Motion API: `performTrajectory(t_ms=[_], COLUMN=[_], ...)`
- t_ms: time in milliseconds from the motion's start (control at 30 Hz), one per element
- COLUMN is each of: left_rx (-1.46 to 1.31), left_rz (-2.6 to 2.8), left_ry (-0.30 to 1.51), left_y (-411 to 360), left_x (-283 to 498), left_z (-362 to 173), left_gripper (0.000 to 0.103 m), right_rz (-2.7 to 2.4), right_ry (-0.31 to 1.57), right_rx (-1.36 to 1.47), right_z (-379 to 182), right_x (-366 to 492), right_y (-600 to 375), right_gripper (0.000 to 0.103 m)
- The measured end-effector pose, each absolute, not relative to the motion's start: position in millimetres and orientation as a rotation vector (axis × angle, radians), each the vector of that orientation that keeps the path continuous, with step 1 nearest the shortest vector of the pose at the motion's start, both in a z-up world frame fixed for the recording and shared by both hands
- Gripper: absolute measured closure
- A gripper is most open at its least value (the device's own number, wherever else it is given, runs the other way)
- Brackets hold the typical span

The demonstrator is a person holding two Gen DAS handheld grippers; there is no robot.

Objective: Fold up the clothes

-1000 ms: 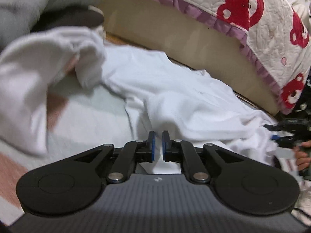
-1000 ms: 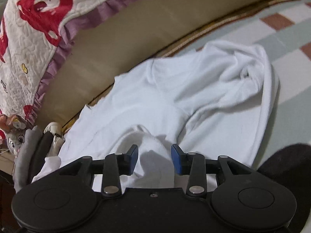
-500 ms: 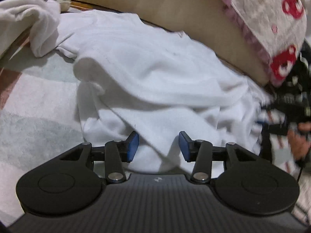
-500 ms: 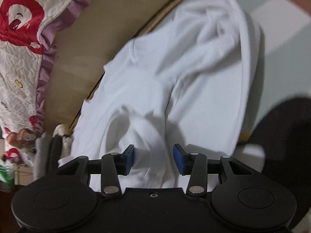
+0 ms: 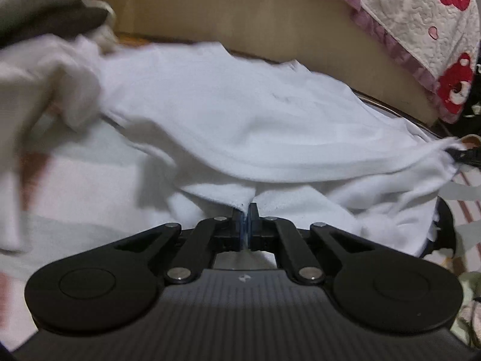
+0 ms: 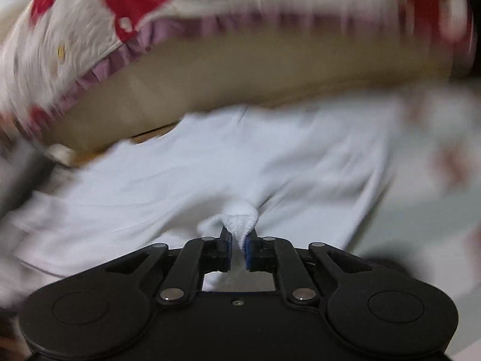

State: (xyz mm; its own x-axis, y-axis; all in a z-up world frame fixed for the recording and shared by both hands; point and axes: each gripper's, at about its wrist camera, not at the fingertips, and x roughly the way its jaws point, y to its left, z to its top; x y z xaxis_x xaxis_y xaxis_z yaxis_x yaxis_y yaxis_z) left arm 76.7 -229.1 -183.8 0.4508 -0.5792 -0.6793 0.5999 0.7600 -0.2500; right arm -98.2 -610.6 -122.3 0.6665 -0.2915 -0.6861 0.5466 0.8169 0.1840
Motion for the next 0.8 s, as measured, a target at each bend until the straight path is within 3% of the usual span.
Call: performTrajectory(t_ms=[167,367,633,800], left_rx=[0.126,0.02,-0.015,0.02], left_rz=[-0.628,-0.736,-0.755,-0.798], left_ry=[0.689,0.801,0.798,0.762], left_y=[-201,-191,-184,-197], left_x=[65,68,63,60], left_z=[-154,-161,-164,-172], left_gripper=[0.102,0.098,0.079,0.056], right_rz=[-0.568,-0.642,-0.718,-0.765], right_ry=[0.674,0.642,0.653,0.66], right_rx=[0.363,0.405,0.48,0.526], right_z=[-123,-126,-136,-143], right_x=[-95,-97,-107,-113], right_y=[-627,-648,-666,-677], right_gripper=[0.095,0.097,0.098,0.097])
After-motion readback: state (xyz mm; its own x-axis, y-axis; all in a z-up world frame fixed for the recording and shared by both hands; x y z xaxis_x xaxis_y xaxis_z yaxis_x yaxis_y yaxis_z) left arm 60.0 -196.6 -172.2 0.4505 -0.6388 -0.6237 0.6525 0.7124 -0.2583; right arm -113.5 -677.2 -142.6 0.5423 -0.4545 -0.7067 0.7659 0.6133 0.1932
